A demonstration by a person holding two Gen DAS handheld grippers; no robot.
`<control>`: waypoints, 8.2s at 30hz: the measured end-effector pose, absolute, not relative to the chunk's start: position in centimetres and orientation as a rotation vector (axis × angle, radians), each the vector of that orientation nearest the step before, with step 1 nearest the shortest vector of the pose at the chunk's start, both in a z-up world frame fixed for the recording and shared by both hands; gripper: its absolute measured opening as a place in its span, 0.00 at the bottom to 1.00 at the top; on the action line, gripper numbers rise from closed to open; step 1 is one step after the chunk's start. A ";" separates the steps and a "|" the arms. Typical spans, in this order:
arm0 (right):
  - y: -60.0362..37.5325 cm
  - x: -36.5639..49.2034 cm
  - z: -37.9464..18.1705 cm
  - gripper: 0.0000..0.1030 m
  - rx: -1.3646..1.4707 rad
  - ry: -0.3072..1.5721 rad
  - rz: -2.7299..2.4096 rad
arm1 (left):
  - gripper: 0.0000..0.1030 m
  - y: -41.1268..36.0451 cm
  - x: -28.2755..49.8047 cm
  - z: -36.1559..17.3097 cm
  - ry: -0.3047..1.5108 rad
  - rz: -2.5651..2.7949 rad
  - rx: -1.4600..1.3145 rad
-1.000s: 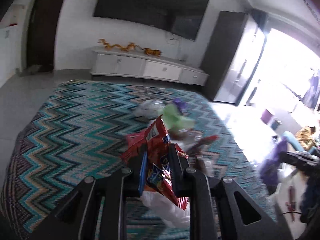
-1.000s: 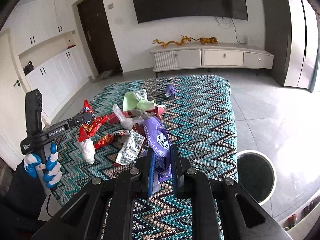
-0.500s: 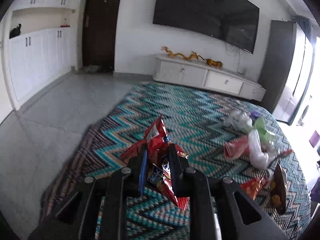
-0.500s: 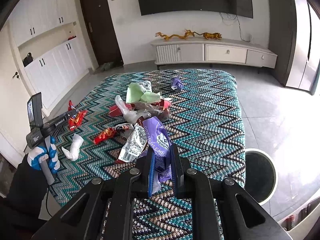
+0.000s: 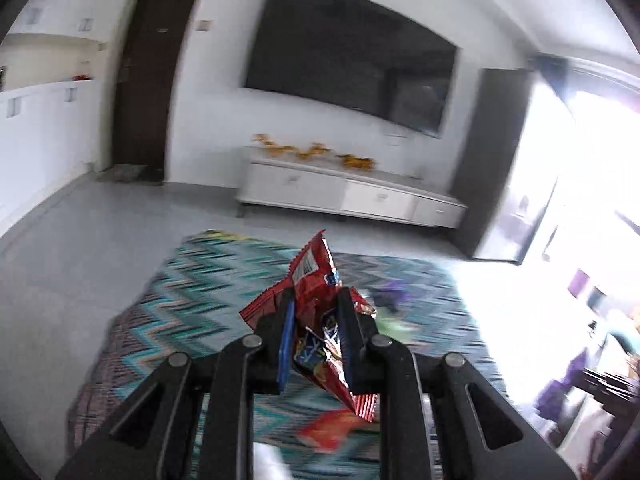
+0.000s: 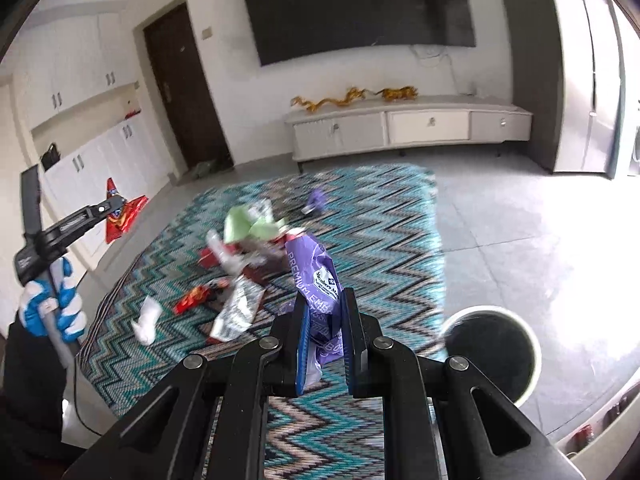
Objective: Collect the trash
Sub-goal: 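Carry both wrappers over the trash bin and open both grippers, then move both grippers back over the blanket toward the remaining trash, then grasp the white tissue with the left gripper while the right grasps the white-printed wrapper, then carry tissue and wrapper to the trash bin and release both, then return both open grippers to the blanket above the remaining trash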
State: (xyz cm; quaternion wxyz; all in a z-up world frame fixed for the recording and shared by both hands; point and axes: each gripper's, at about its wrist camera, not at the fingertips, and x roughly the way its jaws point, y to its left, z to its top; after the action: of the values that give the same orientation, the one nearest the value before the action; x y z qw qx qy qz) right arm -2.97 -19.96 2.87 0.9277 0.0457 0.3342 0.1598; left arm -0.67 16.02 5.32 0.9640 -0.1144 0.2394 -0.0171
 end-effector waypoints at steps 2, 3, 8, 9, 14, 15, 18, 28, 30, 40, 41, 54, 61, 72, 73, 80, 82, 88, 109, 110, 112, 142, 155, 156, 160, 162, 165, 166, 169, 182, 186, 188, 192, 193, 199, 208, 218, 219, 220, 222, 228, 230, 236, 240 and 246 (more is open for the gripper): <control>-21.9 -3.1 3.5 0.14 0.104 0.665 0.289 | 0.18 13.0 -0.3 6.3 0.494 -0.110 -0.219; -22.9 -3.1 3.7 0.14 0.109 0.656 0.269 | 0.18 11.1 0.0 6.8 0.503 -0.157 -0.210; -28.8 -2.6 3.9 0.14 0.143 0.637 0.142 | 0.18 1.8 3.0 7.5 0.587 -0.337 -0.169; -29.6 -2.4 3.8 0.14 0.148 0.638 0.127 | 0.18 -0.1 3.6 7.3 0.607 -0.367 -0.156; -34.2 0.0 0.8 0.14 0.211 0.698 0.043 | 0.19 -9.9 7.0 4.2 0.740 -0.495 -0.086; -34.7 0.5 0.2 0.14 0.220 0.711 0.035 | 0.20 -11.3 7.5 3.5 0.763 -0.512 -0.078; -36.5 2.5 -2.7 0.15 0.264 0.772 -0.001 | 0.21 -16.2 9.5 0.7 0.839 -0.550 -0.036; -40.0 8.0 -11.6 0.18 0.365 0.940 -0.101 | 0.30 -25.9 14.5 -8.2 1.051 -0.612 0.031; -40.5 8.6 -12.9 0.27 0.369 0.966 -0.121 | 0.31 -26.8 15.4 -9.9 1.097 -0.621 0.022; -42.1 8.6 -14.5 0.36 0.391 0.983 -0.167 | 0.51 -26.9 15.3 -10.7 1.121 -0.657 -0.001; -42.1 8.3 -14.2 0.36 0.394 0.973 -0.170 | 0.51 -26.3 15.2 -10.3 1.115 -0.661 -0.003; -38.4 1.4 -3.6 0.36 0.358 0.751 -0.102 | 0.51 -18.4 7.8 1.4 0.827 -0.650 0.041; -33.0 -2.1 2.7 0.36 0.291 0.645 0.005 | 0.51 -9.9 2.5 6.3 0.708 -0.556 0.067; -23.2 -4.3 8.6 0.43 0.201 0.606 0.223 | 0.51 10.3 -1.9 8.5 0.628 -0.249 -0.039; -22.1 -4.1 8.7 0.44 0.190 0.613 0.246 | 0.51 11.6 -2.1 8.3 0.637 -0.229 -0.051; -14.3 -1.6 6.3 0.46 0.112 0.726 0.387 | 0.51 19.1 -3.4 3.3 0.729 -0.142 -0.140; -12.3 -0.9 4.9 0.46 0.090 0.766 0.412 | 0.51 20.1 -3.6 1.1 0.774 -0.140 -0.165; -7.3 1.3 0.3 0.50 0.027 0.893 0.478 | 0.51 20.3 -3.9 -4.7 0.880 -0.156 -0.231; -3.0 6.3 -9.2 0.33 0.083 1.100 0.586 | 0.20 17.5 -2.3 -9.0 0.953 -0.147 -0.211; -3.2 6.3 -9.1 0.31 0.094 1.097 0.592 | 0.19 17.4 -2.4 -8.9 0.948 -0.144 -0.209; -3.6 5.9 -8.9 0.27 0.102 1.086 0.603 | 0.19 17.3 -2.8 -8.5 0.934 -0.137 -0.206; -22.9 -2.7 2.2 0.20 0.220 0.735 0.374 | 0.18 2.4 -2.1 4.5 0.729 -0.418 -0.086; -36.3 1.4 -1.8 0.21 0.340 0.803 0.096 | 0.18 -16.8 8.9 3.1 0.872 -0.648 0.016; -36.7 2.0 -2.9 0.22 0.352 0.825 0.087 | 0.19 -17.6 9.4 2.3 0.886 -0.649 0.024; -37.8 4.9 -8.0 0.23 0.396 0.926 0.048 | 0.19 -21.4 12.6 -2.3 0.976 -0.667 0.051; -38.1 6.0 -10.1 0.24 0.409 0.966 0.023 | 0.19 -22.8 14.1 -4.5 1.022 -0.674 0.060; -39.2 7.8 -12.7 0.27 0.432 1.012 -0.005 | 0.20 -24.4 15.8 -7.2 1.078 -0.681 0.061; -39.4 8.4 -13.4 0.29 0.434 1.025 -0.012 | 0.22 -24.8 16.2 -7.9 1.096 -0.683 0.055; -39.6 9.7 -15.7 0.34 0.441 1.064 -0.044 | 0.33 -25.6 17.3 -9.9 1.142 -0.694 0.030; -40.4 9.5 -16.2 0.46 0.447 1.048 -0.112 | 0.47 -23.5 15.5 -7.6 0.997 -0.687 0.011; -39.7 7.9 -14.0 0.46 0.447 1.006 -0.092 | 0.47 -22.2 12.9 -4.3 0.904 -0.714 0.037; -39.1 6.8 -12.8 0.46 0.442 0.982 -0.081 | 0.47 -21.5 11.6 -2.7 0.862 -0.707 0.050; -37.6 5.0 -9.8 0.47 0.426 0.930 -0.052 | 0.47 -19.1 8.7 0.1 0.807 -0.701 0.060; -37.2 4.5 -9.0 0.47 0.420 0.915 -0.044 | 0.47 -18.9 8.3 0.4 0.800 -0.701 0.062; -34.3 1.9 -3.5 0.46 0.368 0.825 -0.014 | 0.47 -15.1 4.7 4.1 0.689 -0.637 0.082; -29.9 -0.7 2.2 0.46 0.288 0.747 0.028 | 0.47 -5.5 0.9 7.3 0.545 -0.419 0.089; -23.5 -0.8 4.9 0.46 0.190 0.732 0.144 | 0.47 3.5 -1.6 7.9 0.472 -0.249 0.061; -23.0 -0.8 5.0 0.46 0.182 0.731 0.154 | 0.47 4.0 -1.7 7.9 0.467 -0.234 0.064; -22.5 -0.7 5.1 0.46 0.175 0.730 0.168 | 0.47 4.6 -1.8 7.8 0.464 -0.219 0.066; -21.5 -0.6 5.4 0.46 0.162 0.726 0.193 | 0.47 5.6 -1.9 7.7 0.459 -0.196 0.066; -19.3 -0.1 5.5 0.47 0.134 0.726 0.253 | 0.47 7.2 -2.0 7.5 0.447 -0.119 0.090; -19.2 0.1 5.3 0.47 0.132 0.728 0.264 | 0.48 7.4 -1.9 7.5 0.447 -0.104 0.092; -19.2 0.0 4.9 0.57 0.142 0.705 0.274 | 0.55 7.1 -1.4 7.3 0.442 -0.074 0.096; -19.8 -0.4 4.9 0.69 0.151 0.678 0.281 | 0.56 6.4 -1.2 7.2 0.433 -0.065 0.099; -21.2 -1.2 5.2 0.88 0.190 0.627 0.281 | 0.56 6.7 -1.3 7.3 0.383 -0.051 0.103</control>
State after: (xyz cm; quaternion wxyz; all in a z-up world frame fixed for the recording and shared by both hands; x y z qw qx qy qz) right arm -1.22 -21.24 5.21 0.9372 0.0929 0.3067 0.1376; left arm -1.33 6.68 7.25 0.9801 0.0512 0.1901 -0.0253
